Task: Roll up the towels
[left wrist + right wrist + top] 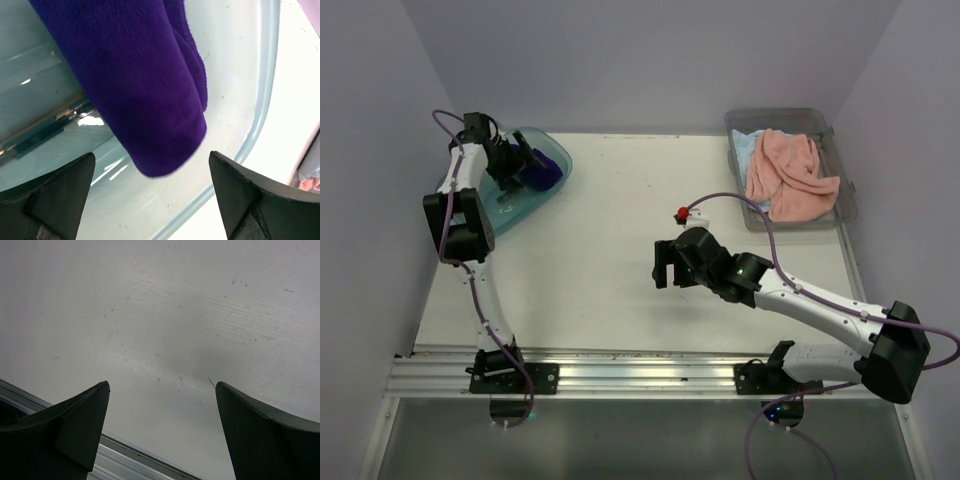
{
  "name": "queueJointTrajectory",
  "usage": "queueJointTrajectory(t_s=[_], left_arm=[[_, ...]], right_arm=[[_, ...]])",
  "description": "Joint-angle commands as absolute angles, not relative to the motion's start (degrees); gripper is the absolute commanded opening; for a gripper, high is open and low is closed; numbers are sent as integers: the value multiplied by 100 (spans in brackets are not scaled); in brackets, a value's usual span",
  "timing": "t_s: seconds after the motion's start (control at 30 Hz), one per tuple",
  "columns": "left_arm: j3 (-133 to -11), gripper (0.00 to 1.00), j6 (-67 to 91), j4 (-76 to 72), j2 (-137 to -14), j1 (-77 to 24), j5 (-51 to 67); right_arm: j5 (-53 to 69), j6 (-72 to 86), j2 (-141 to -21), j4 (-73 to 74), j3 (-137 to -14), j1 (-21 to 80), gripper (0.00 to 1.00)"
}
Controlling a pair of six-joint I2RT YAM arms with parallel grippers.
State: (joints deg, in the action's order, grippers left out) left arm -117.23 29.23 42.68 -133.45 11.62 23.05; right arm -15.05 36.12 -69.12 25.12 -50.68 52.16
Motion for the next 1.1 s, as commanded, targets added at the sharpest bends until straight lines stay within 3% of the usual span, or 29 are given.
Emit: queueJointTrajectory(t_s=[0.0, 0.3, 0.6, 0.83, 1.07], left_arm=[[-11593, 100, 2733, 4255, -12596, 1204, 2206], [-11532, 100, 2698, 4350, -12086, 1213, 2294], [-11048, 100, 2470, 4447, -10434, 1169, 1943], [-10066, 100, 2223, 4615, -8914, 344, 1398], [-8685, 99, 2794, 4298, -7683, -992, 1529]], right_arm=[[-1617, 3577, -6671, 2390, -5159, 5203, 91], [-1854, 3551, -6250, 2627, -5071, 5212, 91], [-3418, 3454, -6143, 4006, -5879, 4879, 97], [-2542, 3147, -6757, 4149, -6916, 2308, 97], [-1442, 3094, -9258, 3911, -8339, 722, 87]])
